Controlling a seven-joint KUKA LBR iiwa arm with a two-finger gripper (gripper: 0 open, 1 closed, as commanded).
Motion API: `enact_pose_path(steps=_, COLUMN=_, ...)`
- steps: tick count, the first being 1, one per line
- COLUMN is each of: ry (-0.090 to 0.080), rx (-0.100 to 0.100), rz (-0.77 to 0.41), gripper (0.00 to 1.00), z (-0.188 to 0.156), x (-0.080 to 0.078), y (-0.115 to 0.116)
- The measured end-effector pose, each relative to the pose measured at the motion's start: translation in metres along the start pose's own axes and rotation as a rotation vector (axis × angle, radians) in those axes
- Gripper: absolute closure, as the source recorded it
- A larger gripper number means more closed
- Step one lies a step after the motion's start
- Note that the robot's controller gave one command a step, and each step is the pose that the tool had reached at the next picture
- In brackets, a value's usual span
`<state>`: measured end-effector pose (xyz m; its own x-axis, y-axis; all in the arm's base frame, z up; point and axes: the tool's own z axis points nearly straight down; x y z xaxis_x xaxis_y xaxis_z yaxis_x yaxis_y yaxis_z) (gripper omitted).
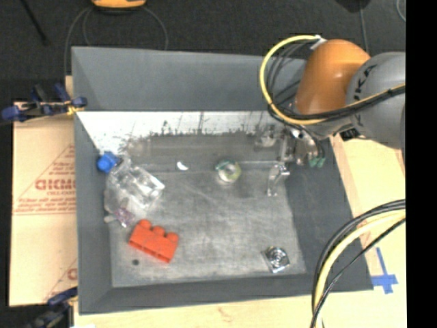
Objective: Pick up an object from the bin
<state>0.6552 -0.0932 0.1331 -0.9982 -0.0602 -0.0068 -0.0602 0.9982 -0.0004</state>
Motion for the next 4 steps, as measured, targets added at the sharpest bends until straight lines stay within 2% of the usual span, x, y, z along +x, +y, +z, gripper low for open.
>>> enact_pose_path(steps=1, ry=0.003, rx=-0.002, rz=-0.303, gripper=0.00, z=-0.007, x=0.020, y=0.062)
enact_pose_path(steps=2, ry=0.006, rx=-0.001, rz=-0.419, gripper=0.00, z=0.032, x=0.011, y=0.064)
enact_pose_path(steps=3, ry=-0.002, rx=-0.004, rz=-0.377, gripper=0.00, z=0.035, x=-0.002, y=0.082)
enact_pose_path(steps=4, ry=-0.002, rx=-0.001, rz=-0.207, gripper=0.00, z=0.032, x=0.000, y=0.052)
